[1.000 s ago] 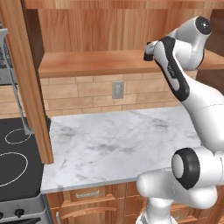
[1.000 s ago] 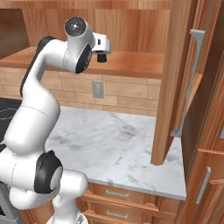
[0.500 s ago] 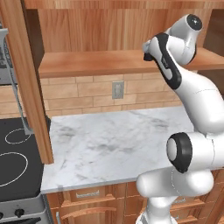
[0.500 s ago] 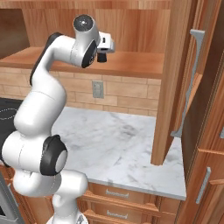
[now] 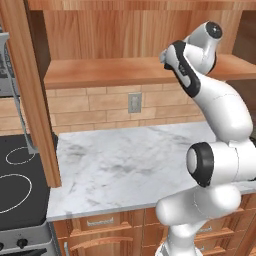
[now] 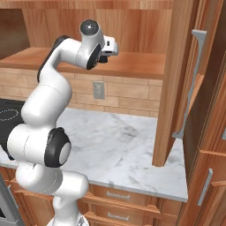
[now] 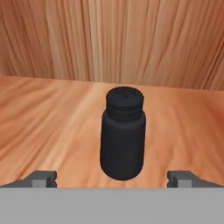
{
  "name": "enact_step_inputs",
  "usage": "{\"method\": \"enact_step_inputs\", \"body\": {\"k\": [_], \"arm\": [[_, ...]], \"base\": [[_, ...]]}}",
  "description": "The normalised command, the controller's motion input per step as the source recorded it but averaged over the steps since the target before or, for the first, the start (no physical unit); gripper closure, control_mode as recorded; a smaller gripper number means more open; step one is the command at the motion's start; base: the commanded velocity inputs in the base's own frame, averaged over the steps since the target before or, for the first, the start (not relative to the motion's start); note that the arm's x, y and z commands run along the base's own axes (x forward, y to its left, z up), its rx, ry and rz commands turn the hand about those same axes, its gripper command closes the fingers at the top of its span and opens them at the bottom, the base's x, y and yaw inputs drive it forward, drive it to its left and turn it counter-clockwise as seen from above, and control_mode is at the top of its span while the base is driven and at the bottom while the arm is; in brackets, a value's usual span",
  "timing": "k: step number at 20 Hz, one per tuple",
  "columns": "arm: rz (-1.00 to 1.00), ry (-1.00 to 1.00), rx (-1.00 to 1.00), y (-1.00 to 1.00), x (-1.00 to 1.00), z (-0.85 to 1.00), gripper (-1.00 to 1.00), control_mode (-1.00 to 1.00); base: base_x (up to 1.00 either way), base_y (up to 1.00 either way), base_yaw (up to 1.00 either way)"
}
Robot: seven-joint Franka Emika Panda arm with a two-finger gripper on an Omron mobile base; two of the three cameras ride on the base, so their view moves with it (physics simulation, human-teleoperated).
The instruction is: Move the oil and vinegar bottle and shaker from the cabinet to the dining counter.
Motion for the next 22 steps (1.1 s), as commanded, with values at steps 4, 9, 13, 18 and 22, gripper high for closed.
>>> {"method": "enact_step_inputs", "body": {"k": [4, 9, 13, 18, 22], "arm": [[0.00, 0.00, 0.01, -0.07, 0.29, 0.02, -1.00, -1.00], [0.00, 0.00, 0.03, 0.00, 0.22, 0.04, -1.00, -1.00], [0.00, 0.00, 0.02, 0.00, 0.19, 0.00, -1.00, -1.00], [0.00, 0.00, 0.00, 0.00, 0.20, 0.00, -1.00, -1.00], [0.00, 0.00, 0.00, 0.00, 0.21, 0.00, -1.00, -1.00]], "base": [[0.00, 0.00, 0.00], [0.00, 0.00, 0.00], [0.00, 0.00, 0.00], [0.00, 0.00, 0.00], [0.00, 0.00, 0.00]]}}
